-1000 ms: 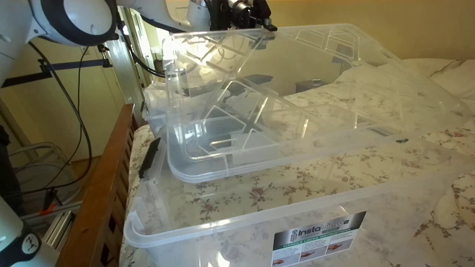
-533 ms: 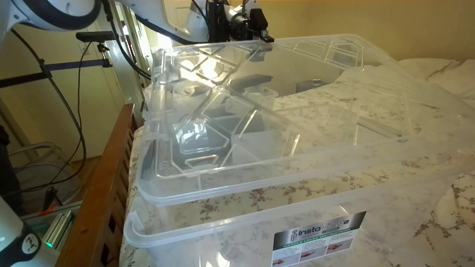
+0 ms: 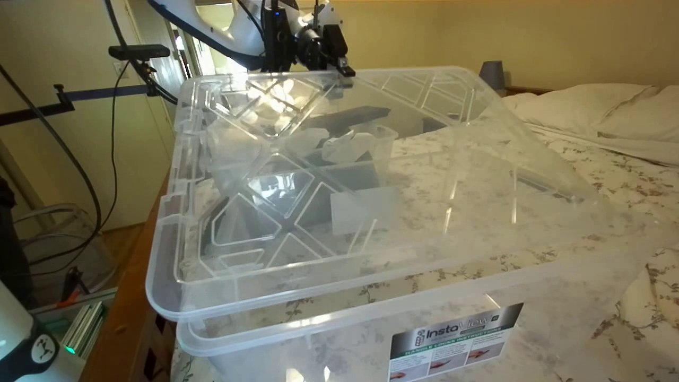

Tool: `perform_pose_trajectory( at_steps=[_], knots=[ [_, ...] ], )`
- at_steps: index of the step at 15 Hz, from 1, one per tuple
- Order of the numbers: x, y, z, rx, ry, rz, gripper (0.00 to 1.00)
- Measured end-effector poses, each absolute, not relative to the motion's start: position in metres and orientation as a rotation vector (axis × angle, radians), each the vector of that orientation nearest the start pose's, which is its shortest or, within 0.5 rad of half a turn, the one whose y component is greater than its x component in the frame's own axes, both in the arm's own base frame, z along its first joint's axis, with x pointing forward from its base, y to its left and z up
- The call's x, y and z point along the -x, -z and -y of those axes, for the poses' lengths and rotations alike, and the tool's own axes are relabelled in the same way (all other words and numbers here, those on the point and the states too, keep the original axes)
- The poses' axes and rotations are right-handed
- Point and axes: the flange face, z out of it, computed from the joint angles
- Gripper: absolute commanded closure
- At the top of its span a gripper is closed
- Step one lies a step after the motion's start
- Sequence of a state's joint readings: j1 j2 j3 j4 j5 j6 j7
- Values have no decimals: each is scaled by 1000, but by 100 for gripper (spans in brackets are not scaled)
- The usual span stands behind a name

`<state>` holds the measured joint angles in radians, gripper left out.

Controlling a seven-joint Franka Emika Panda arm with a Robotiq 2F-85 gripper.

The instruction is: Put the lid on the storage box

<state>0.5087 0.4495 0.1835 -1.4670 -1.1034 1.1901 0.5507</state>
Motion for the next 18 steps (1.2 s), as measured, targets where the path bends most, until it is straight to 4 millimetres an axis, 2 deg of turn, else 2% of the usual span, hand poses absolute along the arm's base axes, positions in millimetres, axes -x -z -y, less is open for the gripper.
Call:
perform_pose_trajectory(
  at_steps=[4,5,7,8,12,16,18],
  knots=[
    [-554,-429,-288,-1928,-83,-185,94],
    [-555,-425,-285,-1928,-76,-186,75],
    [-557,-421,-283,-1926,-67,-186,75],
    [-556,-419,-283,-1926,-66,-188,94],
    [-554,-421,-284,-1909,-68,-170,94],
    [-538,-448,-287,-1801,-146,-24,94],
    [-531,-455,-291,-1753,-177,27,94]
  ],
)
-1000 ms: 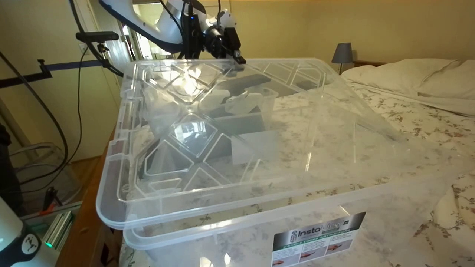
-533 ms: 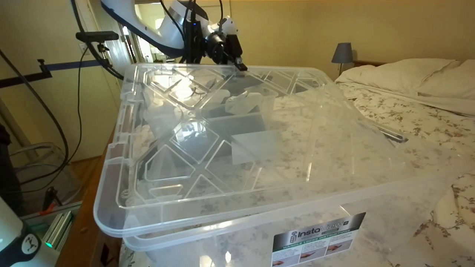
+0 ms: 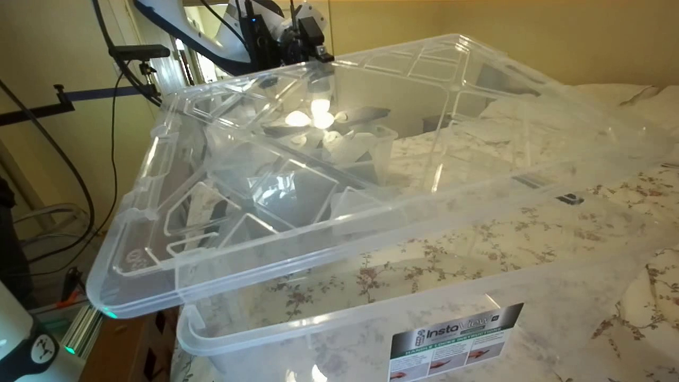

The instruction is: Put the lid on the storage box

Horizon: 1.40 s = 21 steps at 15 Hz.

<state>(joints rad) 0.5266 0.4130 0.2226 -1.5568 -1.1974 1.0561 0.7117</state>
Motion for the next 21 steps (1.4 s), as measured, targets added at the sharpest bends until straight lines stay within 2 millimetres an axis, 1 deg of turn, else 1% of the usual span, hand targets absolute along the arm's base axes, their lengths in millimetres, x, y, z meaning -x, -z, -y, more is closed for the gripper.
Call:
perform_pose_trajectory(
  at_steps=[2,3,6,8,10,12,14,17,21],
  knots=[
    [-533,-451,-292,-1721,-192,31,94],
    [-539,-444,-291,-1701,-196,26,94],
    [-564,-412,-284,-1637,-194,11,94],
    [-580,-388,-275,-1616,-159,-3,94],
    [-590,-369,-272,-1608,-110,-31,94],
    [-597,-356,-274,-1608,-51,-81,94],
    [-602,-352,-278,-1613,-8,-126,94],
    [-606,-354,-284,-1625,30,-175,94],
    [-610,-348,-287,-1656,55,-193,94]
  ],
)
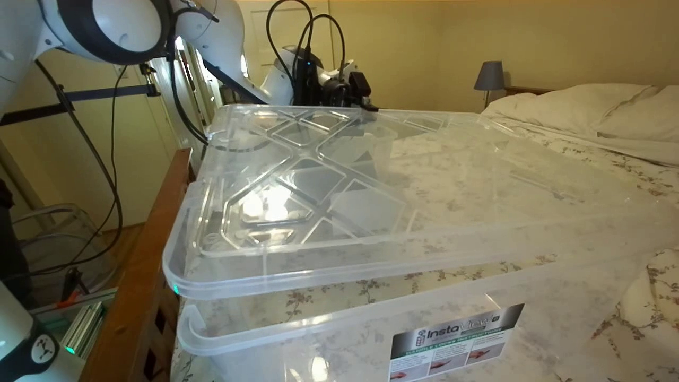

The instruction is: Put the lid on the storage box

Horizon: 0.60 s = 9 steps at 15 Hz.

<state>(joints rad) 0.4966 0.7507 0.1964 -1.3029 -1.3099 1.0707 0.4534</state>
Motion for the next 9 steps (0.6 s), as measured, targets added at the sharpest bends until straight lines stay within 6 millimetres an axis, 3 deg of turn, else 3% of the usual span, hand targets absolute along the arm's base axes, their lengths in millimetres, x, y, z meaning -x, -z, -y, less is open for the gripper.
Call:
perform_pose_trajectory(
  at_steps=[9],
  knots=[
    [-633,-326,-278,-1884,8,-202,94]
  ],
)
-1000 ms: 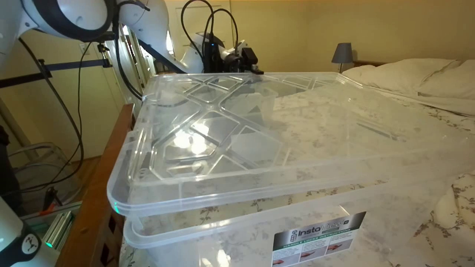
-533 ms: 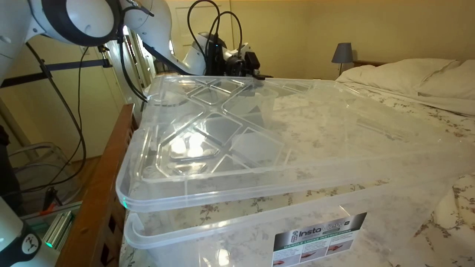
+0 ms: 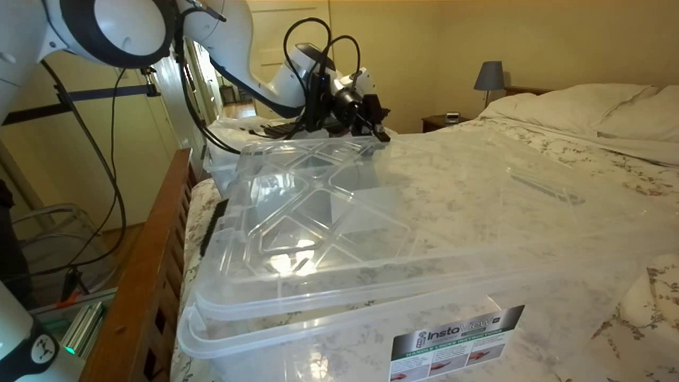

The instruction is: Put the lid on the storage box

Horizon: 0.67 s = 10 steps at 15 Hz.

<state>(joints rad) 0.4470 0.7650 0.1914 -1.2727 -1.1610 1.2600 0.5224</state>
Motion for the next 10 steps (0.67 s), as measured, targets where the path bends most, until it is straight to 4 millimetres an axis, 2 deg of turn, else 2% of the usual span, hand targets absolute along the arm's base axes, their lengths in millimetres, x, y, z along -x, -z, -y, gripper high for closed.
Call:
perform_pose_trajectory(
  at_steps=[8,9,10],
  knots=[
    [-644,-334,-263,-1910,-28,-199,94],
    [-645,-335,-262,-1917,-38,-205,50],
    [-646,-336,-261,-1923,-47,-214,49]
  ],
)
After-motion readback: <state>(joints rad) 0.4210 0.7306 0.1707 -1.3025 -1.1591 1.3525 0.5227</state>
